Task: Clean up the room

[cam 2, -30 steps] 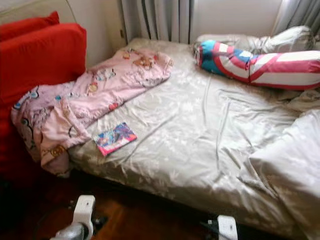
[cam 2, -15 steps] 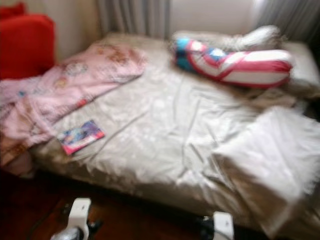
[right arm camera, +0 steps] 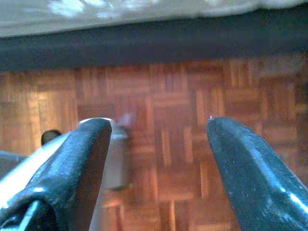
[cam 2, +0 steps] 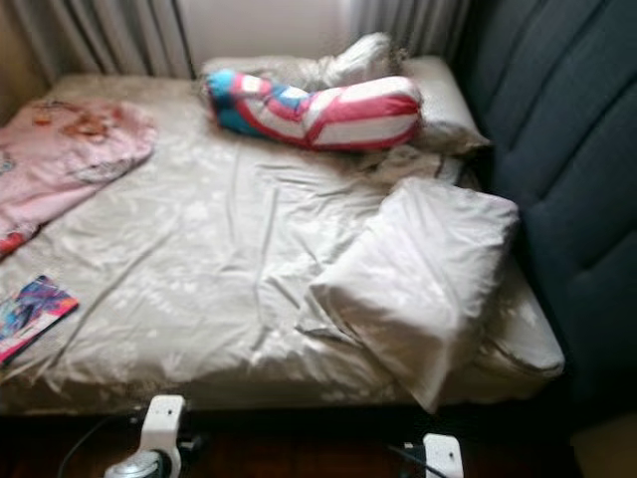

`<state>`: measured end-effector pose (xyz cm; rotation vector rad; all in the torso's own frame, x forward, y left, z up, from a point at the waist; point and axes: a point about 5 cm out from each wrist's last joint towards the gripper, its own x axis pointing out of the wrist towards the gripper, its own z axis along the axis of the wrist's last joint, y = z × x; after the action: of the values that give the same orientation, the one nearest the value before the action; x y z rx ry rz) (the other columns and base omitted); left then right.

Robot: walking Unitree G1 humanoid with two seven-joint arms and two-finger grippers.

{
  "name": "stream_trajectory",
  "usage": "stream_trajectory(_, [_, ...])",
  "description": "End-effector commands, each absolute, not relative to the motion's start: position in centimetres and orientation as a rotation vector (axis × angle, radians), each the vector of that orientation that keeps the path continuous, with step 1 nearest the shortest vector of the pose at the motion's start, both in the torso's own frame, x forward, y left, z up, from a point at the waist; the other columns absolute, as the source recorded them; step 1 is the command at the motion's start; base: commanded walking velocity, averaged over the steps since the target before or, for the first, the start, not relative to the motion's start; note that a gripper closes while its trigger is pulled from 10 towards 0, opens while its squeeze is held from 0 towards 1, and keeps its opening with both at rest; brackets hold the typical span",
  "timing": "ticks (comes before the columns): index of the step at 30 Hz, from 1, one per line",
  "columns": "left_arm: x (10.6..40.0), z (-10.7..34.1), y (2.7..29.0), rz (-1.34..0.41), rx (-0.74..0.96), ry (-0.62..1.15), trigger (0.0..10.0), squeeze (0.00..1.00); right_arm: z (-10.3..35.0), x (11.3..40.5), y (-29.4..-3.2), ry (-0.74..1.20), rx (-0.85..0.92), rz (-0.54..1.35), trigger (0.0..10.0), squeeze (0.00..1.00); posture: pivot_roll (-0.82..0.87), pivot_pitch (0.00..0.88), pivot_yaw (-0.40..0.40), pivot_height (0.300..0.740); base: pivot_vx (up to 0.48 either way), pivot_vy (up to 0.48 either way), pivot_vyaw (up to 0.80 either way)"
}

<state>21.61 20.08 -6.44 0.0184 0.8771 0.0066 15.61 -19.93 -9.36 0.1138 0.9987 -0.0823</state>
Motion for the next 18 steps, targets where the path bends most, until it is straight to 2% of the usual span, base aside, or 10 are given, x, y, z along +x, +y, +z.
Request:
stream_trajectory(1, [21.36,-6.66,19.74,-0.005,0.021,0.896,10.0,0.0,-9.38,15.39,-20.41,1.006,0.109,-0.095,10.0,0.0,-0.02,0.061,-0.023,0.737,0.0,0.0,-0.75])
stream_trajectory(4, [21.38,-6.65,19.77,-0.003,0.021,0.897,10.0,0.0,-9.37,15.44,-20.4,1.003,0.111,-0.098,10.0,0.0,-0.02,0.069,-0.025,0.737,0.0,0.0,-0.74])
stream_trajectory(18, [21.48,-6.59,19.76,0.009,0.022,0.891,10.0,0.0,-9.28,15.58,-20.45,0.99,0.117,-0.1,10.0,0.0,-0.02,0.082,-0.027,0.737,0.0,0.0,0.0])
